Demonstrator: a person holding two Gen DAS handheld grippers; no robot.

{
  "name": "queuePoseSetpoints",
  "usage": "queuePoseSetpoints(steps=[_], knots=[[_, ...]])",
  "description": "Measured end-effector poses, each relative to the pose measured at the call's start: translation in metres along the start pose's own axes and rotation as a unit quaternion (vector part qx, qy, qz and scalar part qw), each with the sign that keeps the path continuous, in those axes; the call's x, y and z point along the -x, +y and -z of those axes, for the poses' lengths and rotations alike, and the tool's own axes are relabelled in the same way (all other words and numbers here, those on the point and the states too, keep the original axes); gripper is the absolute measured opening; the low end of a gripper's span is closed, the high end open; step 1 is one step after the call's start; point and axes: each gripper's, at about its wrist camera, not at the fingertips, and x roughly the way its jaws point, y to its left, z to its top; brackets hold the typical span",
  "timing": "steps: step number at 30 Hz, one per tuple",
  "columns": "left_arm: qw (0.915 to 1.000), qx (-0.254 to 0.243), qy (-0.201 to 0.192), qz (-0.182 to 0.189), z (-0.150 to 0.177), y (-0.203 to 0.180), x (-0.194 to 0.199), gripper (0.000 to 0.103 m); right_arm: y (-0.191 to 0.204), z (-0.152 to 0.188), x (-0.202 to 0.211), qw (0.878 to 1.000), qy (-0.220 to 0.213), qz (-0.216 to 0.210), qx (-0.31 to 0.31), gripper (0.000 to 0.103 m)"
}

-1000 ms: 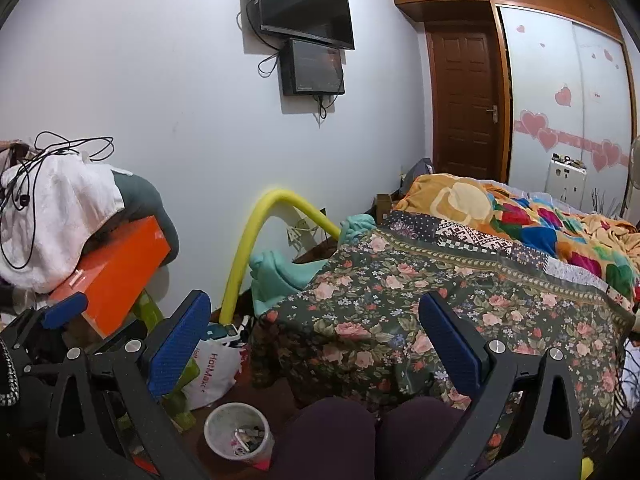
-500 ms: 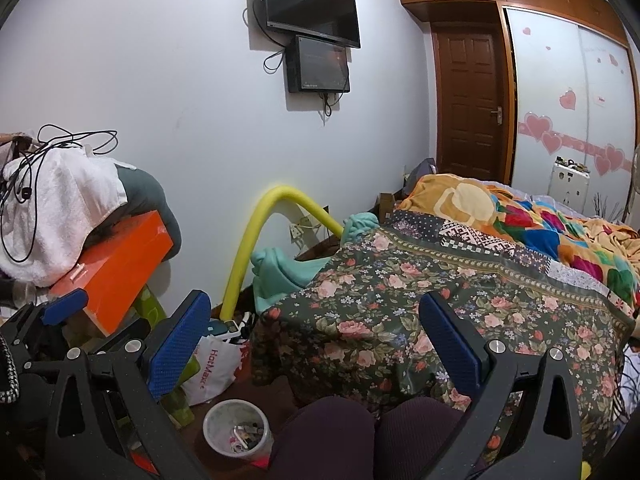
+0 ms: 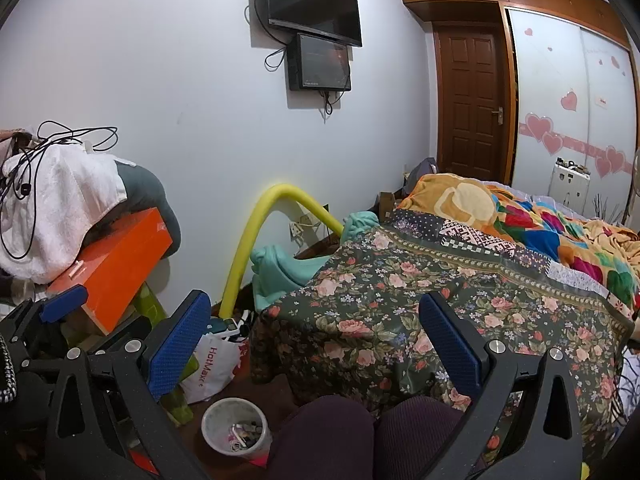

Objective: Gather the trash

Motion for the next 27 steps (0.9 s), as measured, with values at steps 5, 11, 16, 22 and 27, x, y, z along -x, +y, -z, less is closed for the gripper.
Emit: queuePoseSetpoints(steps=[5,11,16,22,27], knots=[[0.9999,0.005,-0.004,0.008,-0.0008,0.0008,0.0017,0.096,0.0002,0.0005,-0.0002,1.0,0.0,-0.002,0.0,0.103],[0.9999,0.009,-0.009,0.005,-0.0009,0.0013,0.0049,0.096,-0.0005,0.0003,0.0001,1.0,0.0,-0.001,0.001,0.103],[0.9997,0.02,-0.01,0.006,-0.0015,0.0059,0.0047,0.096,-0.002,0.0009,-0.001,1.0,0.0,-0.003,0.003,0.103],[0.9996,0.024,-0.009,0.011,-0.0016,0.0083,0.0033,0.096,-0.0014,0.0006,-0.001,1.0,0.001,-0.003,0.003,0.103],[0.9997,0.023,-0.006,0.011,0.0003,0.0067,0.0027,0.096,-0.002,0.0006,-0.0009,1.0,0.001,-0.003,0.003,0.103]])
